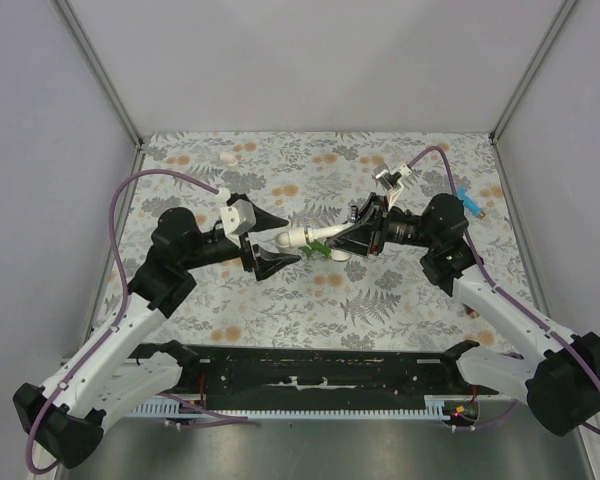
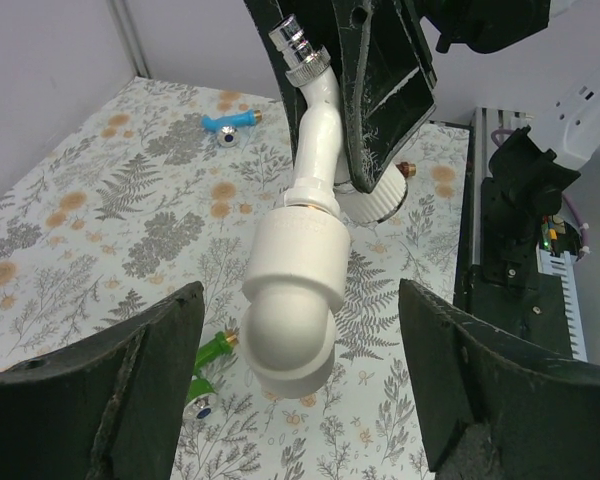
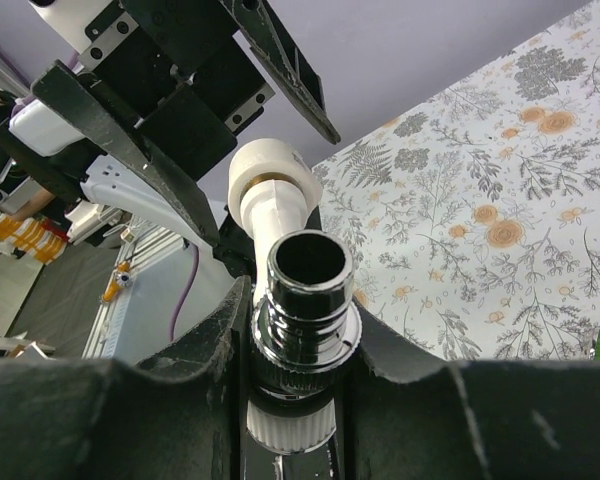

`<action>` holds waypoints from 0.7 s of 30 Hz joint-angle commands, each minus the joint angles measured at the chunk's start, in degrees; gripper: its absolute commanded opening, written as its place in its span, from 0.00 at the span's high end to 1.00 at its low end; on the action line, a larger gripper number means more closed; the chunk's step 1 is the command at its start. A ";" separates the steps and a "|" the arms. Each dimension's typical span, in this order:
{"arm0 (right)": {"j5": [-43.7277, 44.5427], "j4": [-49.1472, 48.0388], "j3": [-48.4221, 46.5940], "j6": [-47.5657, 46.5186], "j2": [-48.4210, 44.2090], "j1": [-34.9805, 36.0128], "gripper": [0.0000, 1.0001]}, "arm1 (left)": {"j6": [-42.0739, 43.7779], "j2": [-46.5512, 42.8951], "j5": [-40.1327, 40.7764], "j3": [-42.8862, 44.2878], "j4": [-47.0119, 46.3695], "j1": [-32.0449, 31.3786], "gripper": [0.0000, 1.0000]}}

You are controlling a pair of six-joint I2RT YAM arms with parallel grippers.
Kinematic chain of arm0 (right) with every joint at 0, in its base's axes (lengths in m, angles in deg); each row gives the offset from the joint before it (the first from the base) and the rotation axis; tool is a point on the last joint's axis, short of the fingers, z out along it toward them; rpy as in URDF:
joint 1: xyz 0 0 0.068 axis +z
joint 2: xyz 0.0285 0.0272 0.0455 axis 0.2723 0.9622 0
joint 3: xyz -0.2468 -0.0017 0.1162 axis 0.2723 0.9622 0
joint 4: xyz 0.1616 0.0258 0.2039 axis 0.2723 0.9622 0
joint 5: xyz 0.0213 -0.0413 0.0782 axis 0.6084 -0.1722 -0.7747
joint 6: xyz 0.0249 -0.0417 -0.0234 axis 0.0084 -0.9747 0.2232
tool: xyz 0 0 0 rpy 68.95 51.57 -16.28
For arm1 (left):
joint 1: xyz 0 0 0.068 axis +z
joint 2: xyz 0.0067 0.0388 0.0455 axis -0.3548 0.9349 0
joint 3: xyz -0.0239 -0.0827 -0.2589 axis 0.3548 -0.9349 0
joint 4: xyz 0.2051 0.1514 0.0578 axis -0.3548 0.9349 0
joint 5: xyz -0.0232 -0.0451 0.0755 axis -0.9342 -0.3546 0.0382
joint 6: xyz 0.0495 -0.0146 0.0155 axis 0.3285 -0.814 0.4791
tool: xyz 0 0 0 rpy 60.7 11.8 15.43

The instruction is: Install the water faucets

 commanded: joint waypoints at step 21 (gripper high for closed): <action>4.80 0.69 0.13 13.40 -1.22 -0.11 0.97 | 14.59 2.52 -2.92 1.46 -0.65 -0.11 0.98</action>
